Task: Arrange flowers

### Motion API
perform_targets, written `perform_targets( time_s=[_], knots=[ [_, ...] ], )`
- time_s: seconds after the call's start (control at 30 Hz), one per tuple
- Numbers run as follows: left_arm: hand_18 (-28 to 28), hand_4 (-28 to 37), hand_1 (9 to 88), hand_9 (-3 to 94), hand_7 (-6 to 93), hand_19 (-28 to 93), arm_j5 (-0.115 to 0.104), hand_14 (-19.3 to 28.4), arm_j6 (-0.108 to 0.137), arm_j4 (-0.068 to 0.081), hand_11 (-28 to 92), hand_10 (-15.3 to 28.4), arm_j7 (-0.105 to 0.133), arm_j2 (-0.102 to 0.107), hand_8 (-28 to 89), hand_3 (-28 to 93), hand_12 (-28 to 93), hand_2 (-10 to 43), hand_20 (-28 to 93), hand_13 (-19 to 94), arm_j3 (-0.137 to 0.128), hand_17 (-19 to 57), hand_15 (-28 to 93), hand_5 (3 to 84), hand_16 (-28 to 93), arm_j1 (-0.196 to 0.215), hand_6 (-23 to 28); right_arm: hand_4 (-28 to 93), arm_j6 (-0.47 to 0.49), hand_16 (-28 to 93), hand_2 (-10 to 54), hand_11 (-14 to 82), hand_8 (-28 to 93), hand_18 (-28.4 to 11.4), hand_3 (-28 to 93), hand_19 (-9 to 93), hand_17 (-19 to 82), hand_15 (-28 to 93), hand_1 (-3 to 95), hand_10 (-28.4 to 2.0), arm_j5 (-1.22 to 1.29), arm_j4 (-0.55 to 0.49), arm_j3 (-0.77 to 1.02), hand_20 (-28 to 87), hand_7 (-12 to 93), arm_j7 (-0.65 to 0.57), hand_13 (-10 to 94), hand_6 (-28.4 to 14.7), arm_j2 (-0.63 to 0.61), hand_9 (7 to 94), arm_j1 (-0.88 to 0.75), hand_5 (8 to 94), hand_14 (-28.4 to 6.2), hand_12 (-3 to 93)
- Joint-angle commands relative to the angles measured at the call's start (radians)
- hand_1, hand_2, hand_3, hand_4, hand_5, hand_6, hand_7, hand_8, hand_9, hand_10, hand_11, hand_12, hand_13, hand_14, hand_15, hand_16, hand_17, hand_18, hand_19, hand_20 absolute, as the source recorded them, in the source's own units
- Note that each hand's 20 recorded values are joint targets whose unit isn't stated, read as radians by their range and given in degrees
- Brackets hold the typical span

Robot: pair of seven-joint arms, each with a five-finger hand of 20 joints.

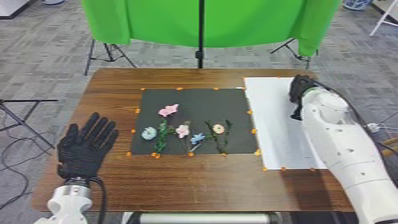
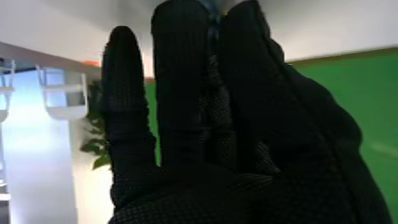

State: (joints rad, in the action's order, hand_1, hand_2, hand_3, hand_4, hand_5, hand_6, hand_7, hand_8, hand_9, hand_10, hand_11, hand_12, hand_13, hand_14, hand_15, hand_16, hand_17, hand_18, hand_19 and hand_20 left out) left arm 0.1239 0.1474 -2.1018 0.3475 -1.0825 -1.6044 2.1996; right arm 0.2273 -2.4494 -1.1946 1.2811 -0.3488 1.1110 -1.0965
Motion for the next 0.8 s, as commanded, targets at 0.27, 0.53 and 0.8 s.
perform_targets(
  time_s=[0.27,0.53,0.8],
  knots=[
    [13.6,-28.3,26.1,36.3,13.5,35,-0.008,16.1,0.013,-0.009,21,15.6,0.007,-0.012,-9,75,10,17.2,11,26,-0.020,-7.8,35,44.8,-8,0.053,9.8,-28,-0.019,38,-9.5,22.3,-11,-16.6,67,68,39,43,63.4,-11.0,0.139,-0.420,-0.130,34,46,0.058,72,-1.2,-0.129,75.2,-0.166,62.3,-3.7,41.2],
    [13.6,-28.3,26.2,36.3,13.5,35,-0.007,16.3,0.018,-0.006,21,15.6,-0.001,-0.015,-9,75,10,17.4,11,26,-0.015,-7.8,35,44.8,-8,0.039,9.8,-28,0.092,37,-9.5,20.7,-10,-17.5,69,68,37,44,61.2,-11.7,0.202,-0.637,-0.115,33,42,0.061,70,-2.0,-0.152,73.9,-0.325,62.3,-5.1,39.7],
    [13.6,-28.3,26.2,36.4,13.6,35,-0.011,16.2,0.025,-0.004,21,15.5,0.000,-0.016,-9,75,10,17.5,12,27,-0.011,-7.9,35,45.0,-8,0.037,9.8,-28,0.161,35,-9.5,21.0,-12,-18.3,70,69,35,45,57.6,-11.8,0.165,-0.708,-0.135,33,36,0.117,69,-1.4,-0.174,72.0,-0.387,62.4,-5.3,37.9]
  ],
)
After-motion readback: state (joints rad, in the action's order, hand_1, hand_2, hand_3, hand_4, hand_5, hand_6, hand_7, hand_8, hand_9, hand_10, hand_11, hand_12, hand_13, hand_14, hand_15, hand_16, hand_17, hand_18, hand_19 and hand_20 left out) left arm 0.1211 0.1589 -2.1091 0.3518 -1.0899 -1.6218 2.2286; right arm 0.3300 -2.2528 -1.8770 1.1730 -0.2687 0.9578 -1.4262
